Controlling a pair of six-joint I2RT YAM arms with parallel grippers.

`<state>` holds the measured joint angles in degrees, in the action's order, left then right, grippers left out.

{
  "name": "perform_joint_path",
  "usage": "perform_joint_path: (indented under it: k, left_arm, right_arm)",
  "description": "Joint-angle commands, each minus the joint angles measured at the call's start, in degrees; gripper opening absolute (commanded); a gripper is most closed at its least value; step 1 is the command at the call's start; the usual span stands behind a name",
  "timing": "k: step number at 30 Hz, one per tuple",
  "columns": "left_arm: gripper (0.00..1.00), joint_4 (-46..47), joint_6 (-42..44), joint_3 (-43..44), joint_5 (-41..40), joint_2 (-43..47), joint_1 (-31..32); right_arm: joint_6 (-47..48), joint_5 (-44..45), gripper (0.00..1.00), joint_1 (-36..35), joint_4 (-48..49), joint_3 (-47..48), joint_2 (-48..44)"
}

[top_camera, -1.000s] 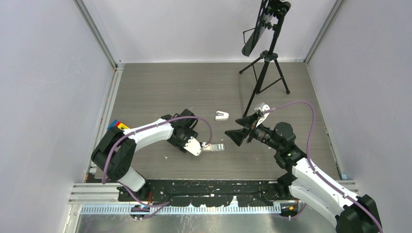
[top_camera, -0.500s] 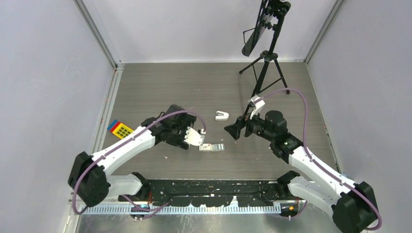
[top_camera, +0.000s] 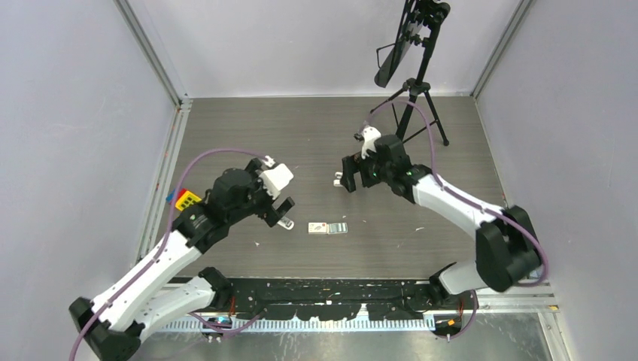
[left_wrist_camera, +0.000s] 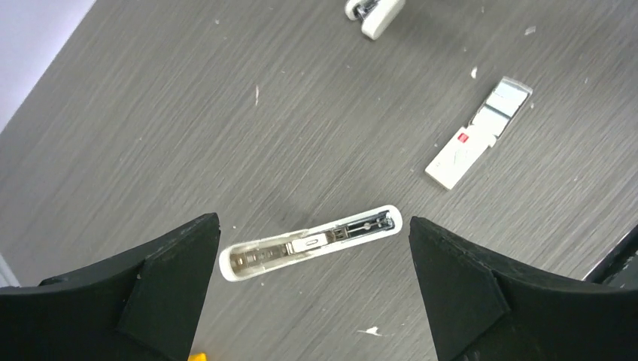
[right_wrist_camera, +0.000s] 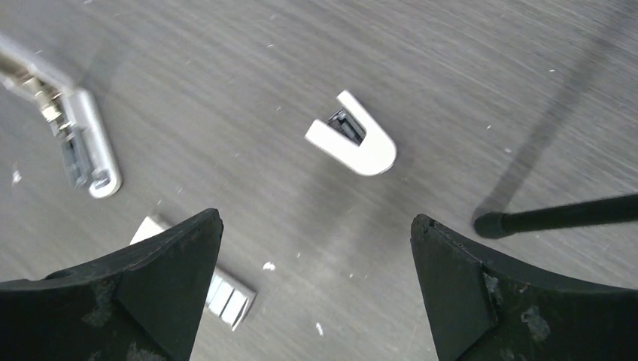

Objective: Load the staples into the stapler

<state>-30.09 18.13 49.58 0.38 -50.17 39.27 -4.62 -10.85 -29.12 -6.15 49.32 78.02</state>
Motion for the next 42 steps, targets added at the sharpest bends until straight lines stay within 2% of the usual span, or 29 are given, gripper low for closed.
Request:
perform_joint_path:
  k: [1,5,7,13,19,21,25,38,42]
  left_arm:
    - [1.0,2.49,-12.11,-3.17,-5.02,8.0,-0.02]
    - [1.0,5.3,-12.97,-6.31,-10.09,13.11,-0.14]
    - [1.0,5.35,-13.3,-6.96,-11.85,14.47,-0.15]
    - [1.0,6.78,-12.2,-8.55,-14.05,16.9,-0.31]
    - [0.99,7.15,-10.69,-9.54,-16.55,17.68,-0.59]
    - [0.99,7.6,-10.53,-9.87,-16.49,17.83,-0.68]
    - [0.97,8.29,-10.31,-10.36,-15.66,17.59,-0.76]
    - [0.95,8.88,-10.09,-10.99,-14.44,16.78,-0.75]
    - [0.94,9.08,-9.87,-11.23,-14.45,16.61,-0.72]
  right_arm:
    - [-0.77,8.04,1.0,0.12,-7.72,13.67,9.63]
    - [7.89,4.22,1.0,0.65,-23.74,29.23,20.76]
    - [9.66,2.4,0.99,1.37,-28.37,34.67,25.4]
    - [14.04,4.02,0.87,1.73,-33.76,44.73,35.92]
    - [15.98,3.42,0.68,1.71,-38.09,51.99,44.34]
    - [16.13,2.54,0.61,1.7,-39.41,53.37,45.96]
    - [15.8,0.22,0.54,1.67,-40.13,53.33,46.62]
    - [14.11,-2.32,0.49,0.56,-38.18,51.47,45.46]
    - [12.77,-1.81,0.36,0.59,-37.03,52.02,47.19]
